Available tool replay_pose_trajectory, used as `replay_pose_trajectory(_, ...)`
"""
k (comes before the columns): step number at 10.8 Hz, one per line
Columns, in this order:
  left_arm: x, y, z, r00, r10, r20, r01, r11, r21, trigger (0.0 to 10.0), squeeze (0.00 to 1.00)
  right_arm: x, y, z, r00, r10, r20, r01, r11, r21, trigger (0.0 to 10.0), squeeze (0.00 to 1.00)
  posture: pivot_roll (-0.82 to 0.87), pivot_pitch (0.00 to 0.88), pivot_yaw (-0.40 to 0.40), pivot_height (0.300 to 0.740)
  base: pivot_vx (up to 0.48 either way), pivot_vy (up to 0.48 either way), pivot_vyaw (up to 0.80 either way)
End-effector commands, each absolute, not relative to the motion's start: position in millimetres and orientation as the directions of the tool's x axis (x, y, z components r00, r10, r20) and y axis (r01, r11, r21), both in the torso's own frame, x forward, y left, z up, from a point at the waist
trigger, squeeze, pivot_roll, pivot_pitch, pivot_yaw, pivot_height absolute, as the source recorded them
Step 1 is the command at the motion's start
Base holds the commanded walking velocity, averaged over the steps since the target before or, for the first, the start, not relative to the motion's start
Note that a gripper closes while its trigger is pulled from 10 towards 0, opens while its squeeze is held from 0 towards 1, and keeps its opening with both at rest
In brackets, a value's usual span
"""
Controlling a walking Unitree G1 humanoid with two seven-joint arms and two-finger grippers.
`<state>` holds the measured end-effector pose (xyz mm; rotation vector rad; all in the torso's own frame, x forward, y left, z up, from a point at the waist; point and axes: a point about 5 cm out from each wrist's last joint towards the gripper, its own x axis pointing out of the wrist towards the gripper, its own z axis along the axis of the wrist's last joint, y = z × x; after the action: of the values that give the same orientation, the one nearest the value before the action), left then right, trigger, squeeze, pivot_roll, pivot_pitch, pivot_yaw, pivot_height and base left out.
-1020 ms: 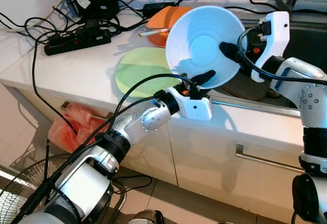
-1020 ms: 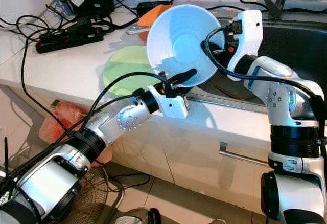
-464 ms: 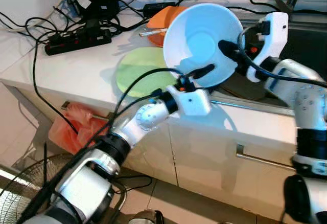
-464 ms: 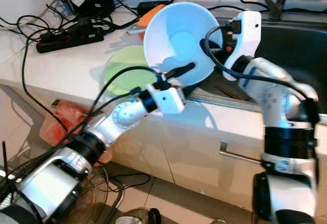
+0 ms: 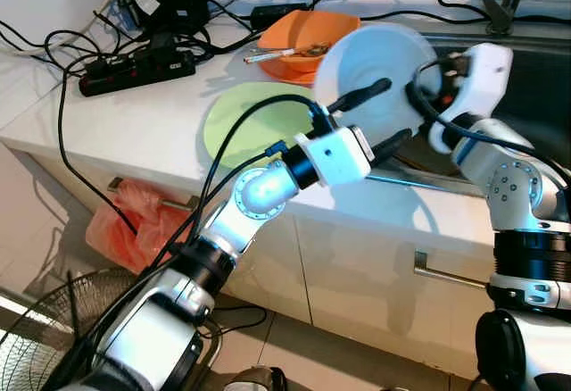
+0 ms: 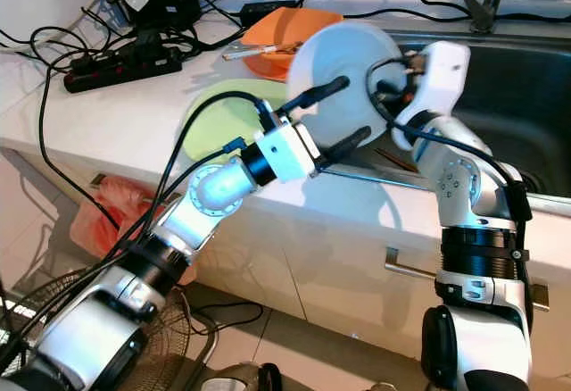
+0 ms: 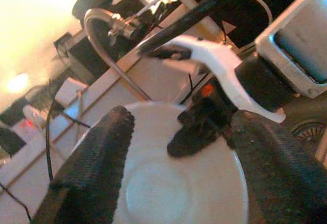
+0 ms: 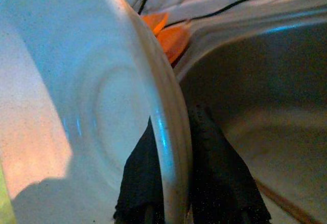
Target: Kitchen organization
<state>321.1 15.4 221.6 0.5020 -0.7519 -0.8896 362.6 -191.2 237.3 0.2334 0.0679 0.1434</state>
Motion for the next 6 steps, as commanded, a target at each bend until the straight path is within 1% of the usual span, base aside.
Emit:
replay_pose_trajectory(1, 323, 23, 223, 0.434, -0.822, 0.368, 0.518, 0.562, 0.646, 10.0, 1.0, 365, -194, 250, 0.994, 0.106, 0.017, -0.107, 0.964, 0.243, 0.0, 0.0, 0.09, 0.063, 0.137, 0.74, 0.0, 0.0, 0.0)
replay_pose_trajectory(2, 326, 35, 214, 0.5, -0.799, 0.334, 0.556, 0.592, 0.583, 10.0, 1.0, 367, -207, 251, 0.999, -0.003, 0.046, -0.008, 0.971, 0.239, 0.0, 0.0, 0.09, 0.065, 0.139, 0.74, 0.0, 0.0, 0.0)
replay_pose_trajectory(3, 327, 46, 204, 0.551, -0.78, 0.297, 0.581, 0.614, 0.535, 10.0, 1.0, 368, -218, 250, 0.997, -0.063, 0.051, 0.05, 0.973, 0.224, 0.0, 0.0, 0.09, 0.067, 0.14, 0.74, 0.0, 0.0, 0.0)
replay_pose_trajectory(4, 328, 55, 193, 0.6, -0.762, 0.243, 0.617, 0.634, 0.466, 10.0, 1.0, 367, -227, 248, 0.994, -0.09, 0.061, 0.085, 0.993, 0.076, 0.0, 0.0, 0.1, 0.068, 0.138, 0.74, 0.0, 0.0, 0.0)
replay_pose_trajectory(5, 329, 59, 187, 0.621, -0.758, 0.201, 0.642, 0.639, 0.424, 10.0, 1.0, 366, -228, 248, 0.994, -0.078, 0.073, 0.08, 0.997, -0.02, 0.0, 0.0, 0.1, 0.068, 0.135, 0.74, 0.0, 0.0, 0.0)
replay_pose_trajectory(6, 331, 65, 182, 0.645, -0.747, 0.161, 0.658, 0.65, 0.379, 10.0, 1.0, 367, -231, 243, 0.994, -0.078, 0.07, 0.083, 0.994, -0.075, 0.0, 0.0, 0.1, 0.067, 0.134, 0.74, 0.0, 0.0, 0.0)
